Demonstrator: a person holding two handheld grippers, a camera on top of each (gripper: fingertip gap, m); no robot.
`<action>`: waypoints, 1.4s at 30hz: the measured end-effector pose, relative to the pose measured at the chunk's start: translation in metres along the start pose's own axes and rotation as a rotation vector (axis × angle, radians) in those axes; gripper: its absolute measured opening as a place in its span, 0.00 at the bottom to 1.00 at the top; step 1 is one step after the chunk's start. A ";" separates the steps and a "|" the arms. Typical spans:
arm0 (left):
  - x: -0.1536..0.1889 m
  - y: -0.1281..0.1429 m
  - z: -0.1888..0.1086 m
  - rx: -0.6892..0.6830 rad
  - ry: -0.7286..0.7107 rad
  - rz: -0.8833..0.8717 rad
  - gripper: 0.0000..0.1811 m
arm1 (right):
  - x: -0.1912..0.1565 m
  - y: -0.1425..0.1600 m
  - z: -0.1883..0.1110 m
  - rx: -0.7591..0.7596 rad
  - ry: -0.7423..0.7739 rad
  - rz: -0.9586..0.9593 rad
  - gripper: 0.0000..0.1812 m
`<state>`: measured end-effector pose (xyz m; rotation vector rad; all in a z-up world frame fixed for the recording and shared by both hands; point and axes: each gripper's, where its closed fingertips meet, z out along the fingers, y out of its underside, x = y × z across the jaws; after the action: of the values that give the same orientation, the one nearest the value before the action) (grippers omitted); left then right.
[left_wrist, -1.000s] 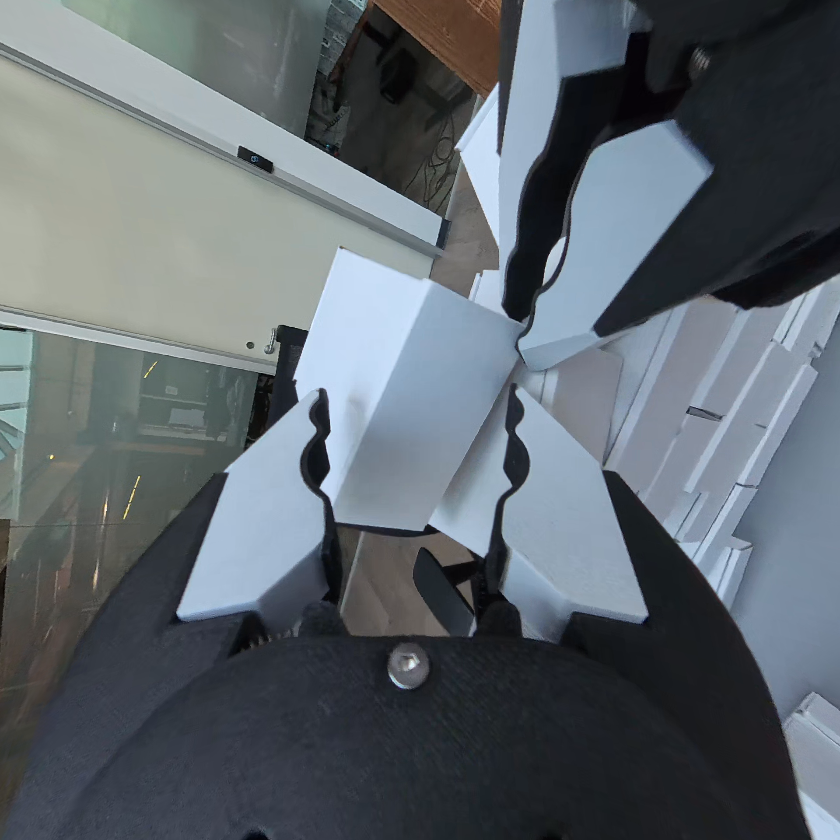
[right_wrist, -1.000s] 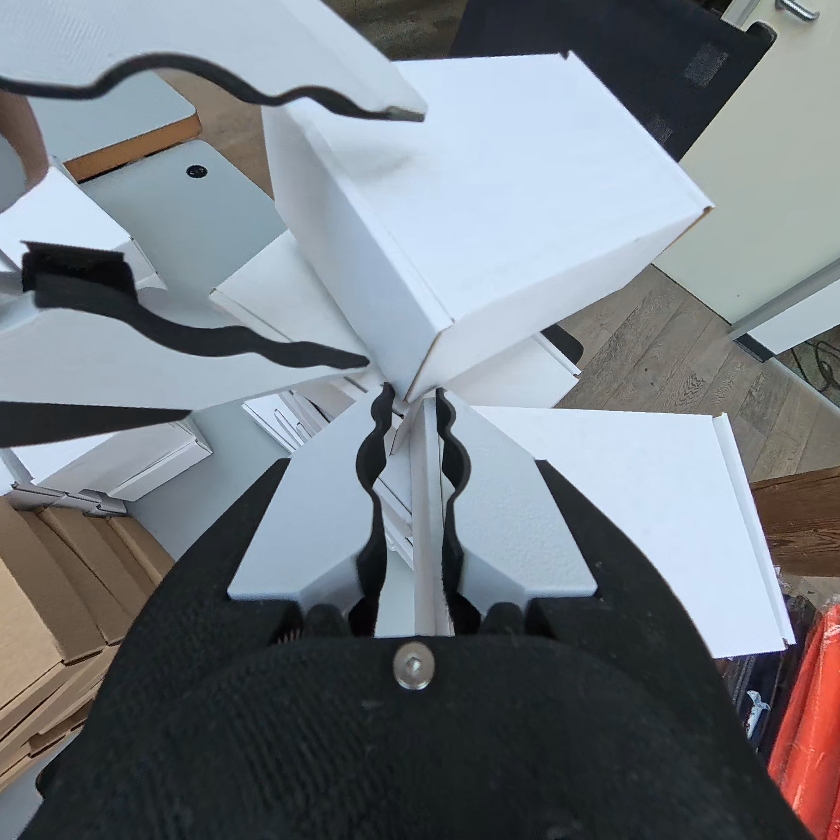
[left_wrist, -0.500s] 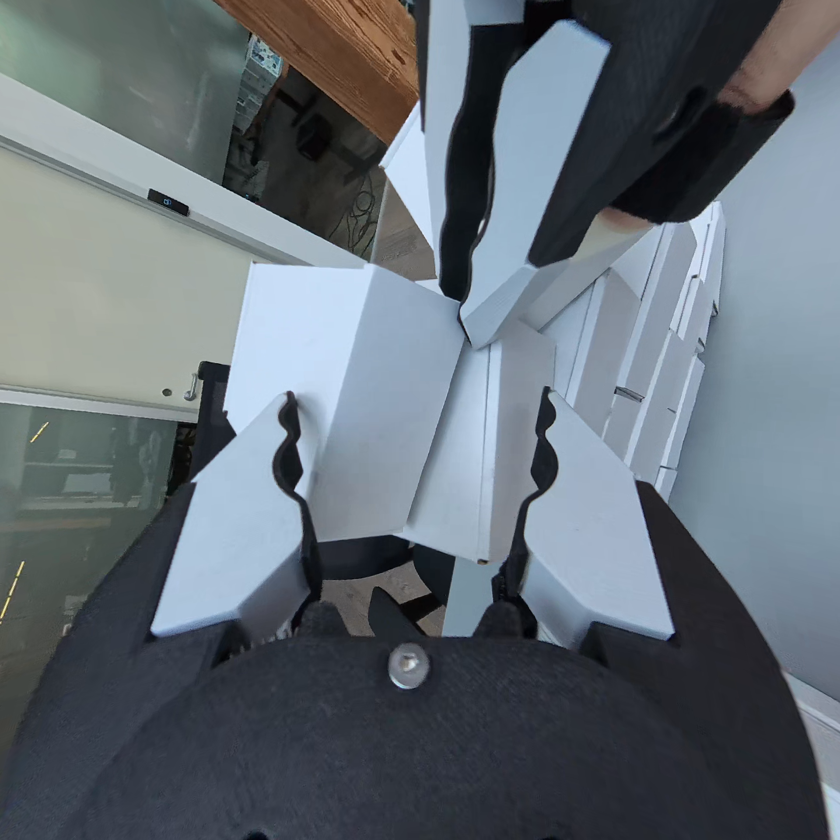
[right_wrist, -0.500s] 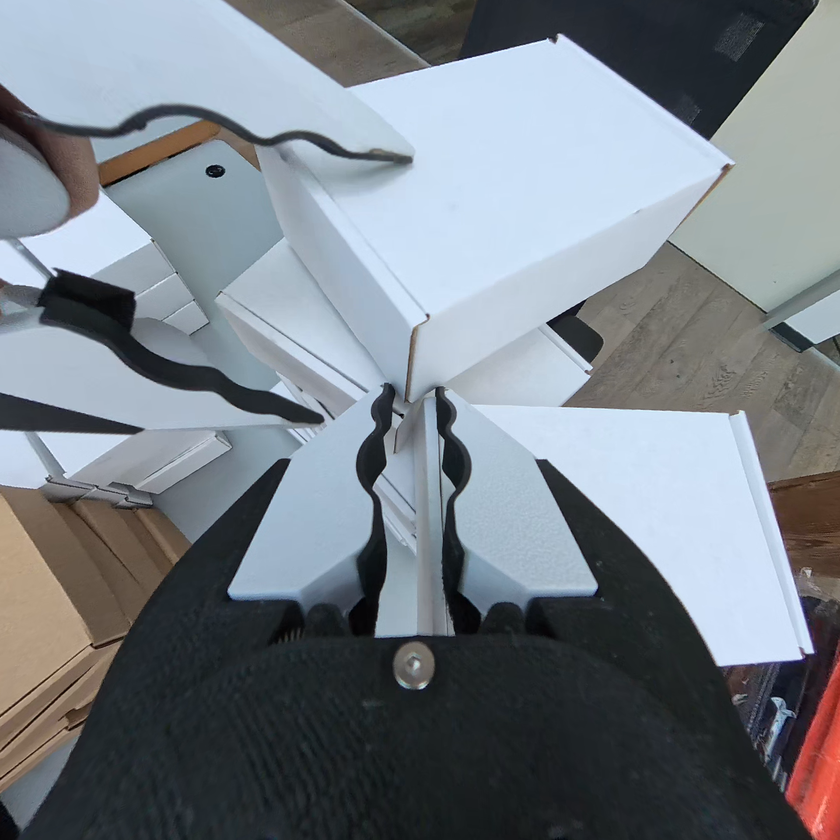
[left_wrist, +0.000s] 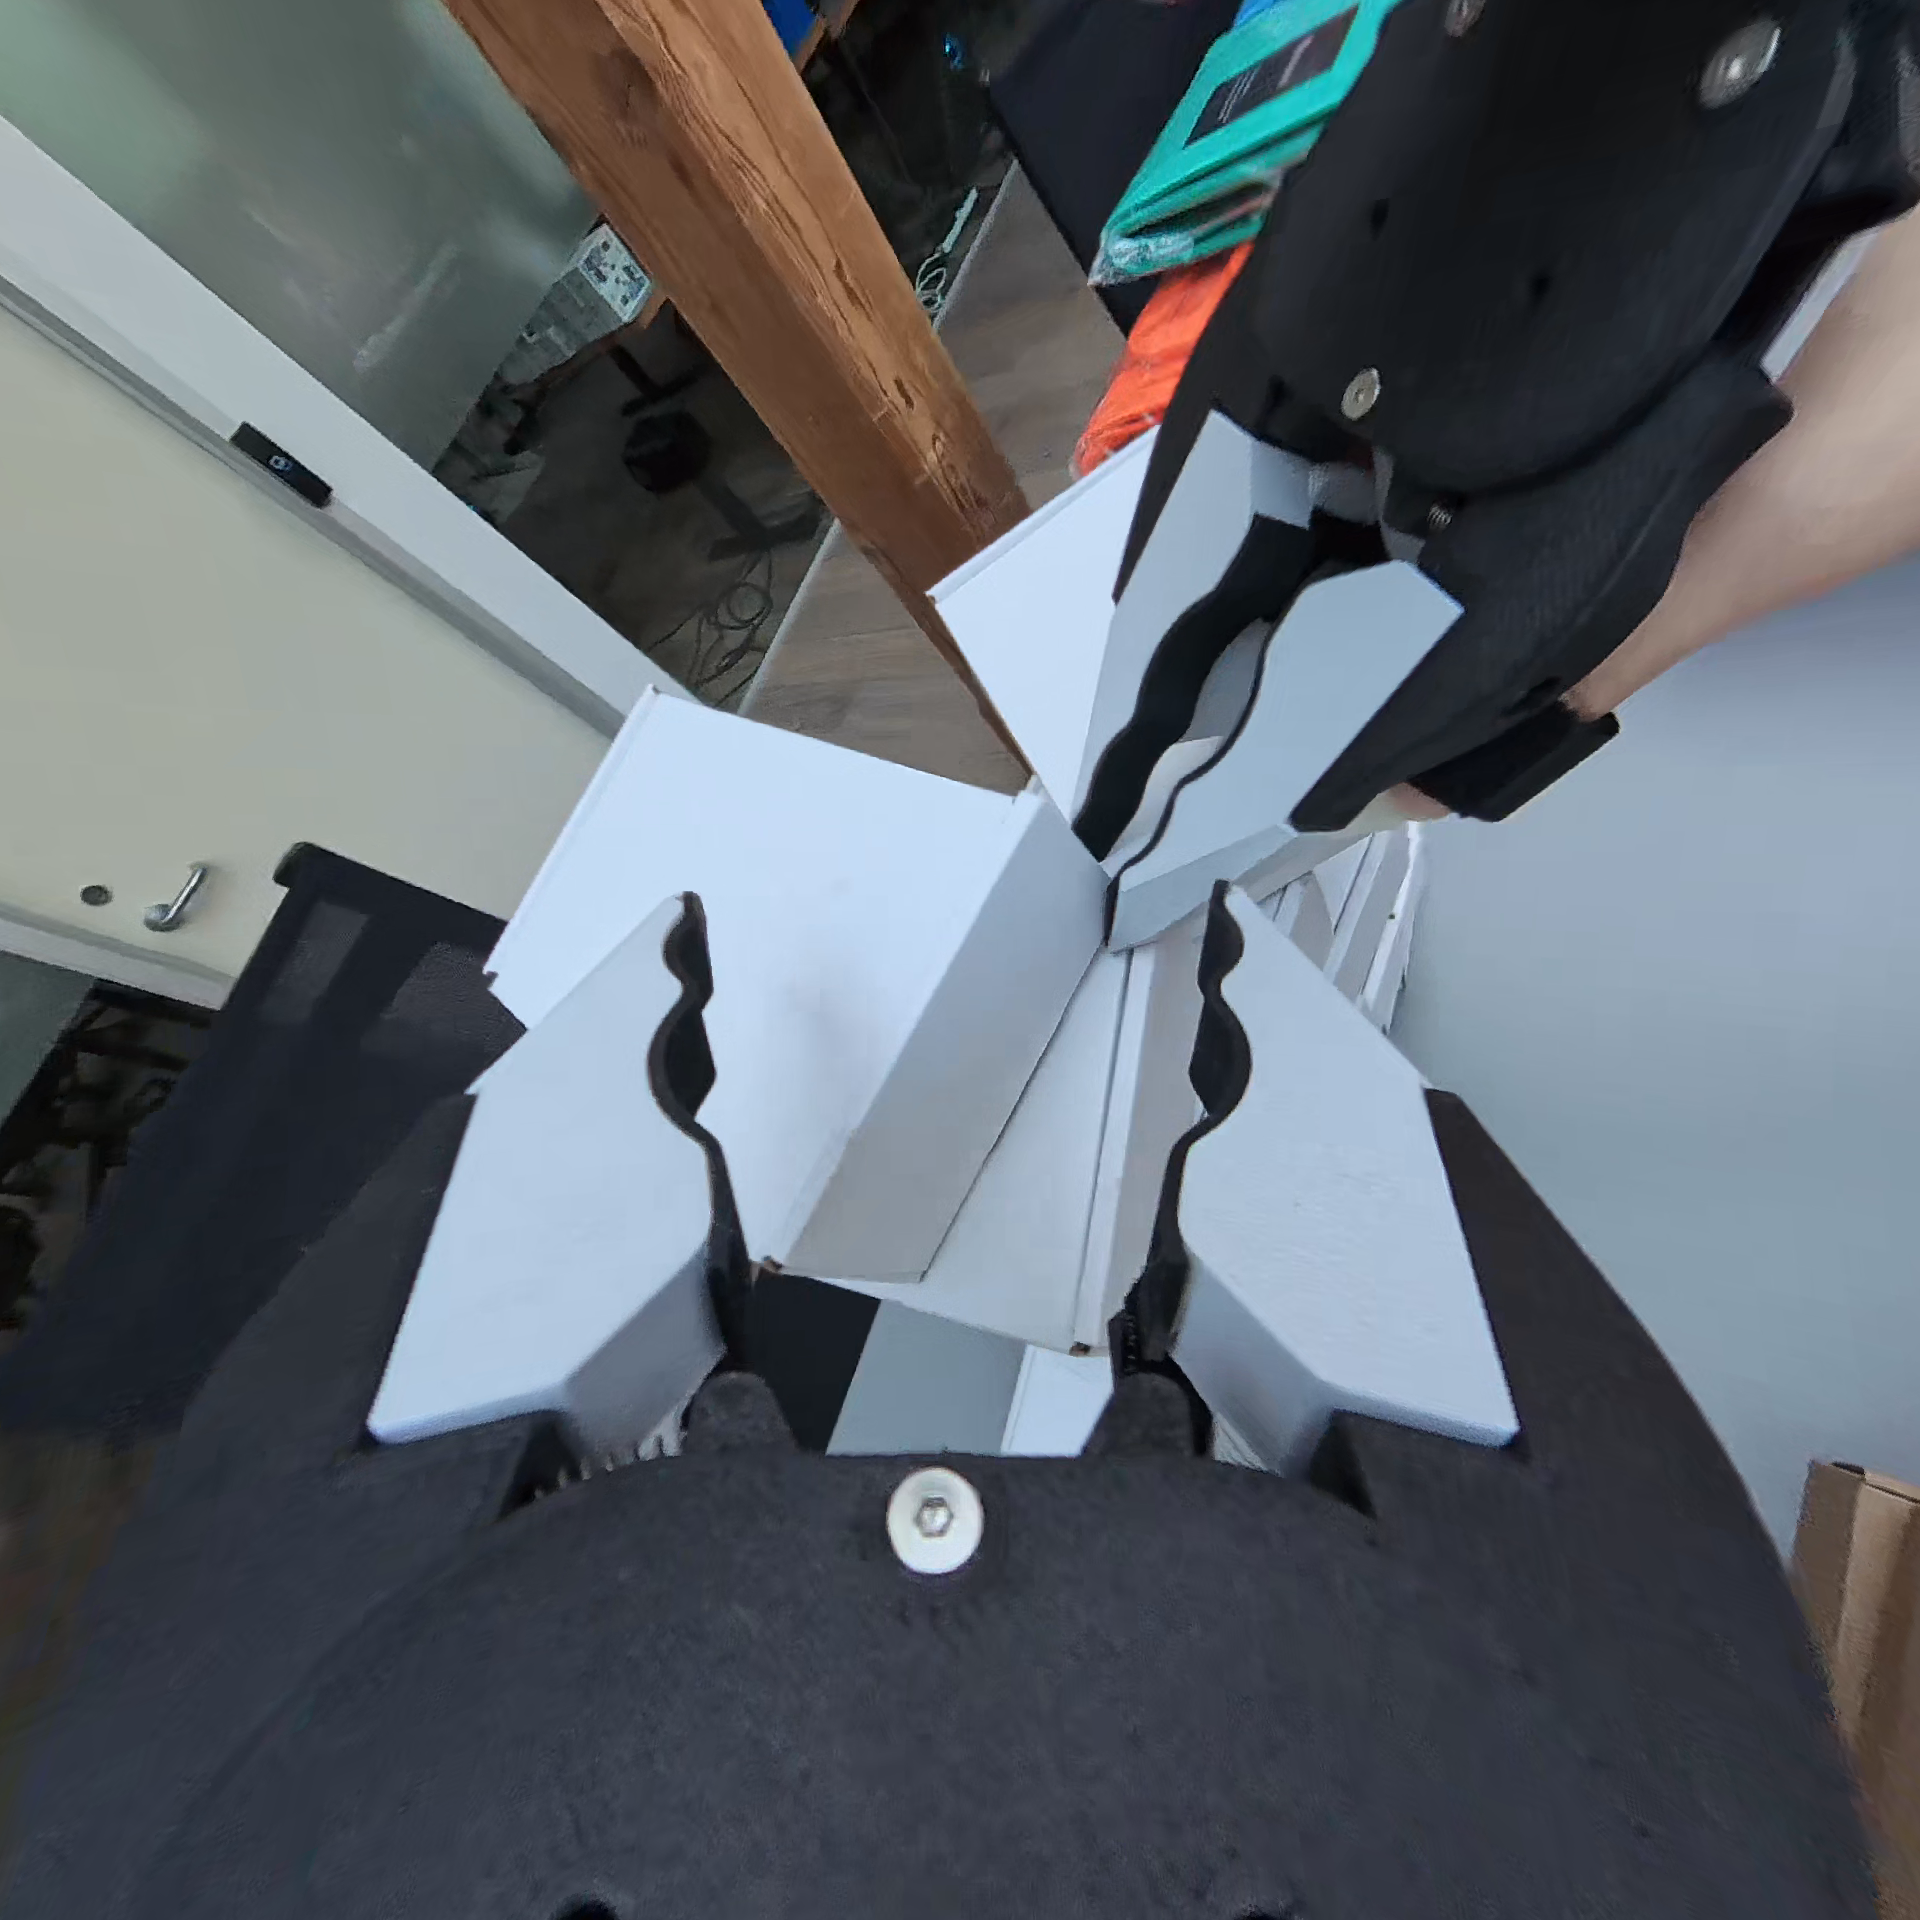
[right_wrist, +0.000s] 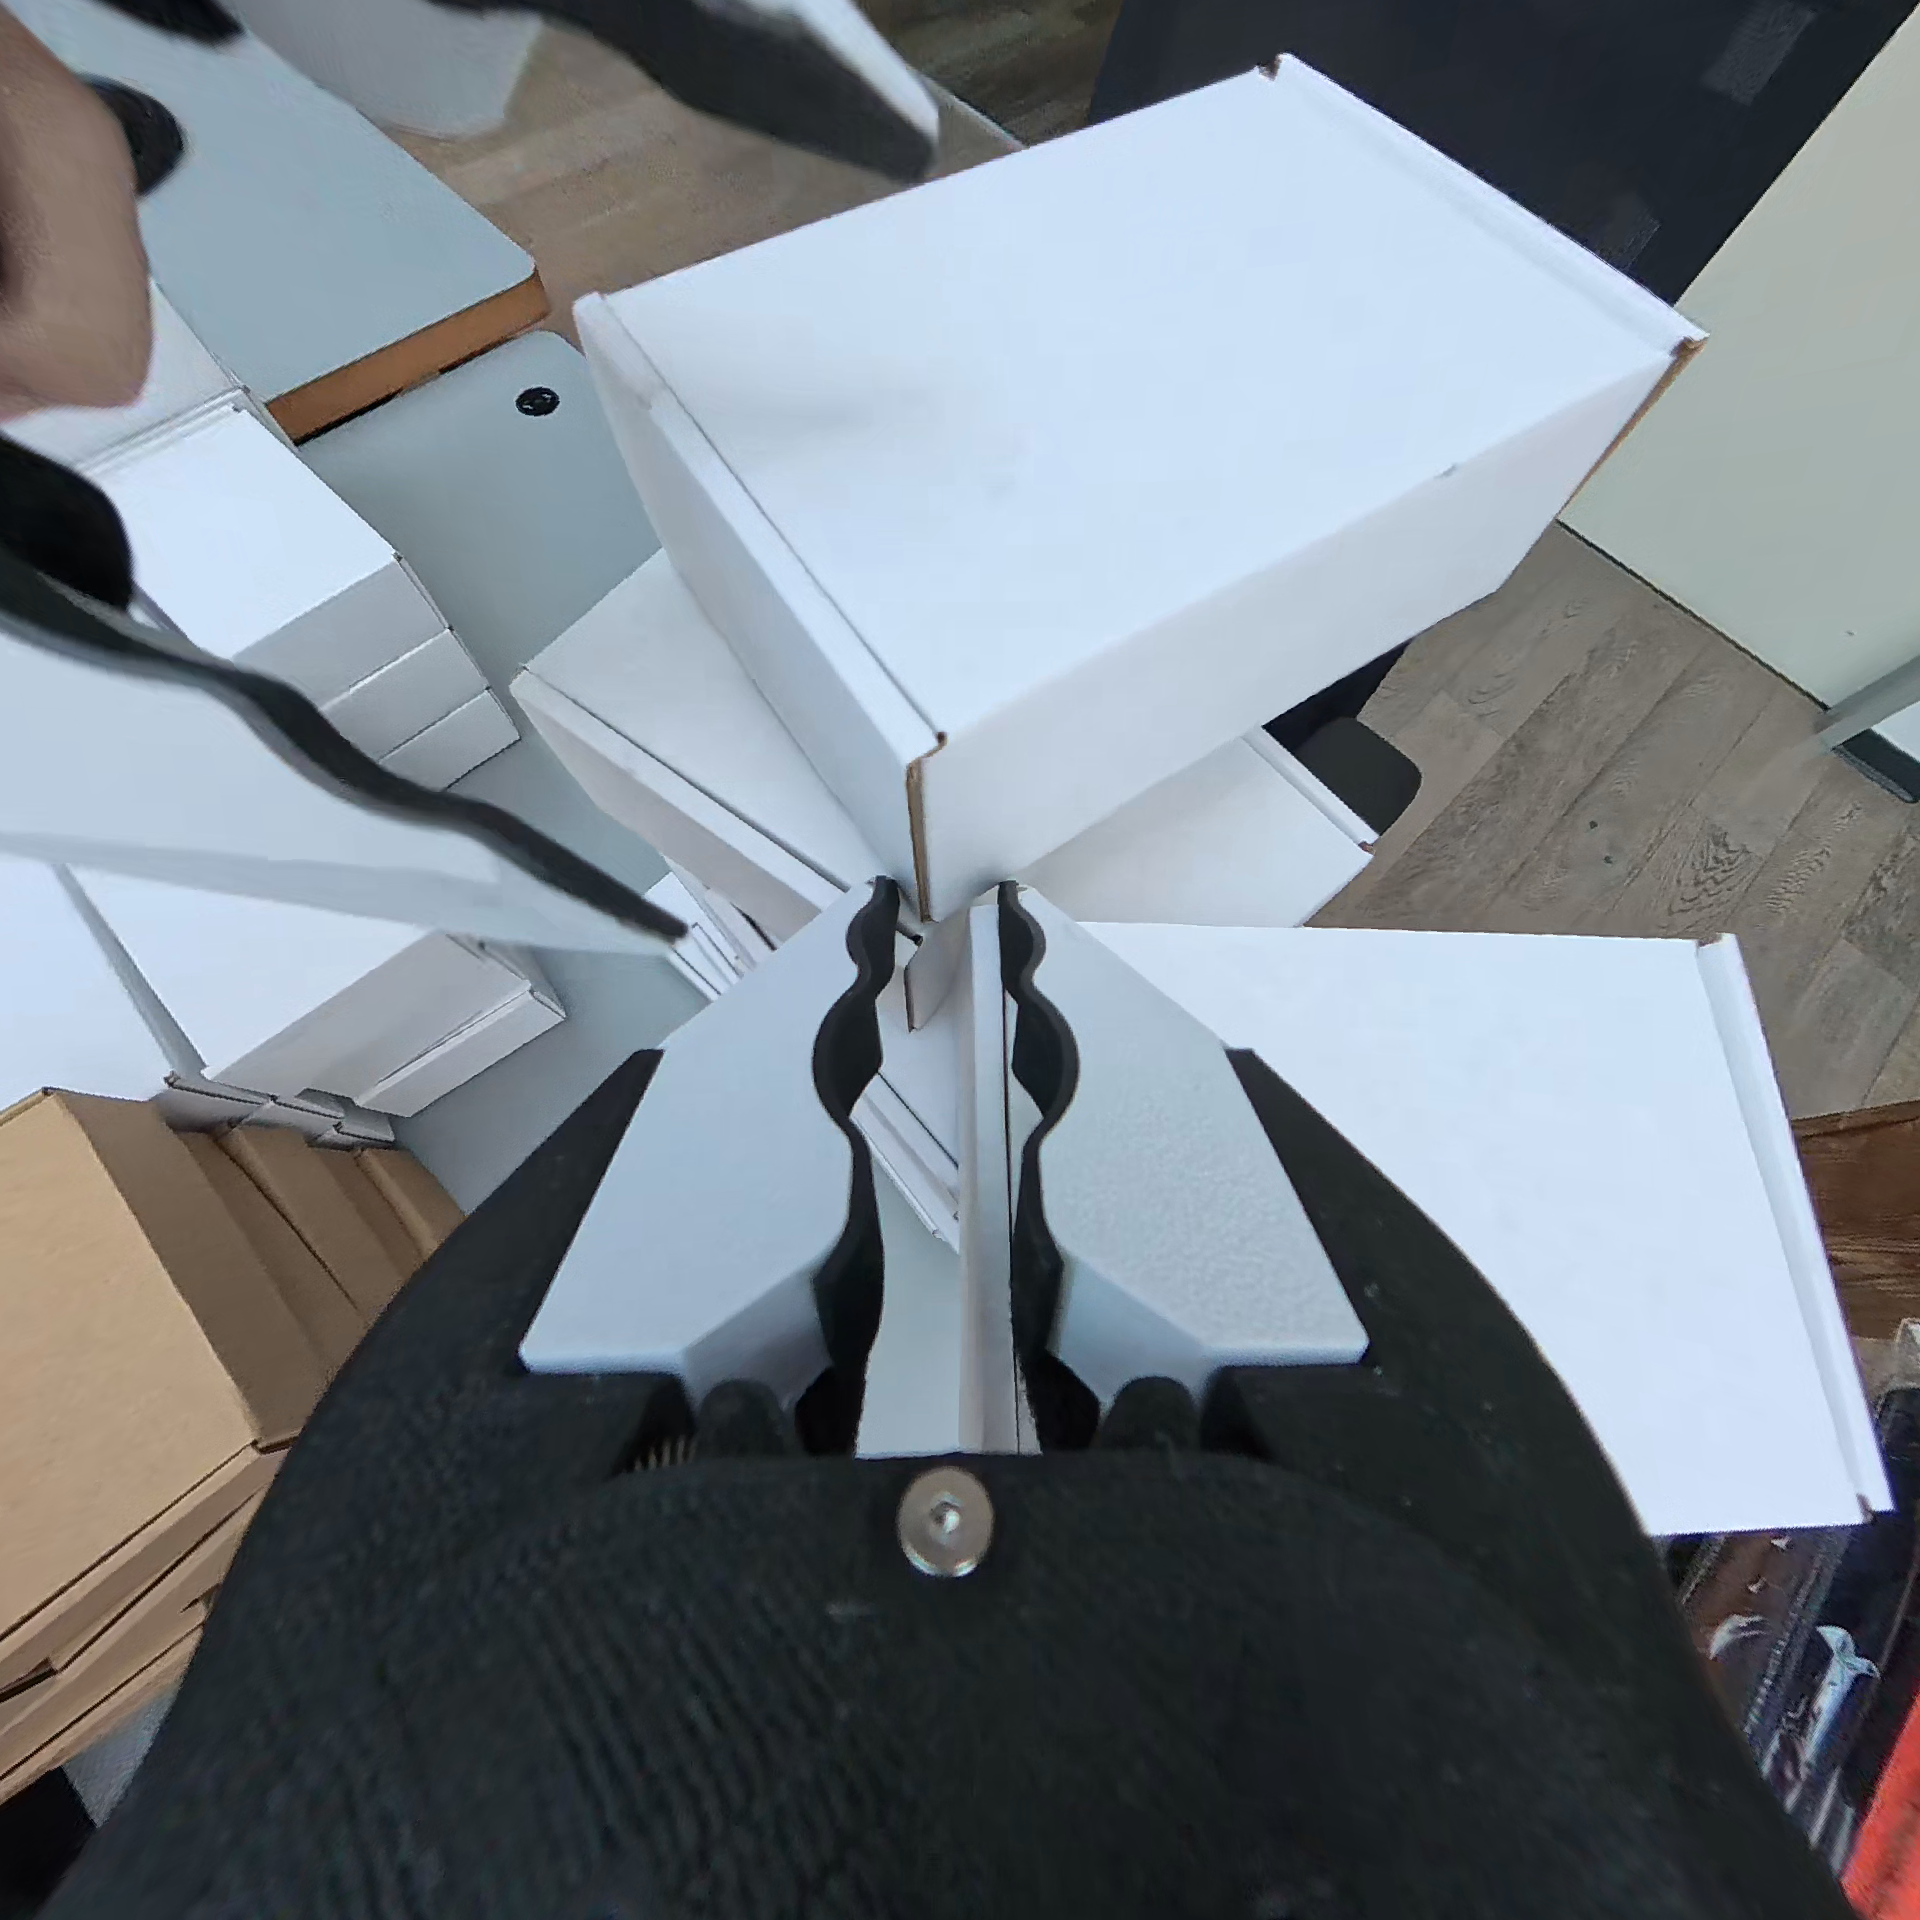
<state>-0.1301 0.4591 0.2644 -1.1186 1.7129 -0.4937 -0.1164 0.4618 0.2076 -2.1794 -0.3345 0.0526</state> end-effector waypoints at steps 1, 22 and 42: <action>-0.006 -0.003 -0.006 0.019 0.010 -0.019 0.51 | 0.000 0.000 0.000 -0.001 0.003 -0.006 0.10; 0.051 -0.182 0.148 -0.689 0.477 0.604 0.00 | -0.001 -0.002 0.002 -0.022 0.006 -0.019 0.10; 0.082 -0.047 0.188 -1.405 0.578 0.732 0.00 | -0.006 0.001 -0.001 -0.020 -0.054 -0.034 0.10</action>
<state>0.0510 0.3980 0.1777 -1.1013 2.8787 1.1427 -0.1213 0.4587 0.2067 -2.1948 -0.4043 0.0890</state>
